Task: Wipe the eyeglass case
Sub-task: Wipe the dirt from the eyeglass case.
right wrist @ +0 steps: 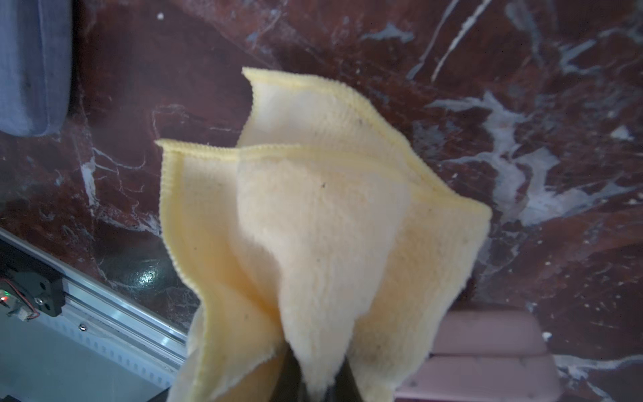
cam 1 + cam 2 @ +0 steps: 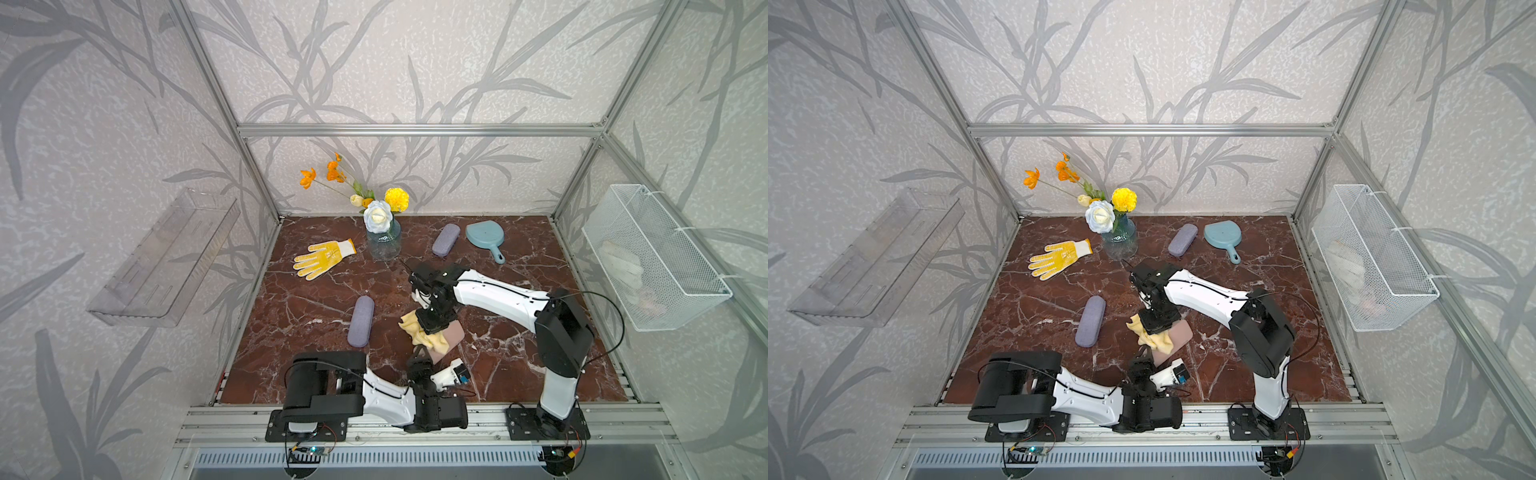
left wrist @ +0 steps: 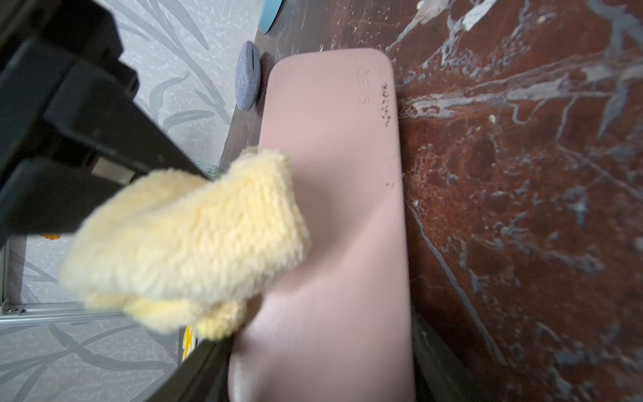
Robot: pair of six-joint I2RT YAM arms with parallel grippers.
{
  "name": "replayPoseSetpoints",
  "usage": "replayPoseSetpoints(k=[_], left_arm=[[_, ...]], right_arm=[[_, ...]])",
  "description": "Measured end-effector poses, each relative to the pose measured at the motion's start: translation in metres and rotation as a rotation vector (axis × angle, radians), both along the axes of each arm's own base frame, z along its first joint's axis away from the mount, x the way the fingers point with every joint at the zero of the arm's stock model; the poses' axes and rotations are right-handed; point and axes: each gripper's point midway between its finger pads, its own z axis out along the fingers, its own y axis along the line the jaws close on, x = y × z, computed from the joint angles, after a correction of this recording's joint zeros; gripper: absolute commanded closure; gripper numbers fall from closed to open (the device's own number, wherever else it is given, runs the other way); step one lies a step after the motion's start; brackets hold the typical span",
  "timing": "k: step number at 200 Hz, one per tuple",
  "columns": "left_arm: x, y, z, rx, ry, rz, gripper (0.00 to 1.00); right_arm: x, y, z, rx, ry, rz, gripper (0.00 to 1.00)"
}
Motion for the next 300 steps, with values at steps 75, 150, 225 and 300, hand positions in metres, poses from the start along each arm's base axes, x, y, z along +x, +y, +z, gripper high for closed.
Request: replayPoseSetpoints(k=[75,150,225,300], left_arm=[[0.001,0.002,0.002,0.013,-0.015,0.004,0.83],[0.001,0.003,0.003,0.021,-0.021,0.006,0.83],[0.000,0.001,0.000,0.003,-0.006,0.007,0.83],[0.002,0.005,0.001,0.018,-0.023,0.015,0.83]], right_arm=[[0.052,-0.141,0.005,-0.397,-0.149,-0.186,1.00],[-0.020,0.048,0.054,0.033,-0.127,0.166,1.00],[-0.002,0.003,0.001,0.087,0.056,-0.012,1.00],[0.054,-0.115,0.020,-0.392,-0.176,-0.118,1.00]])
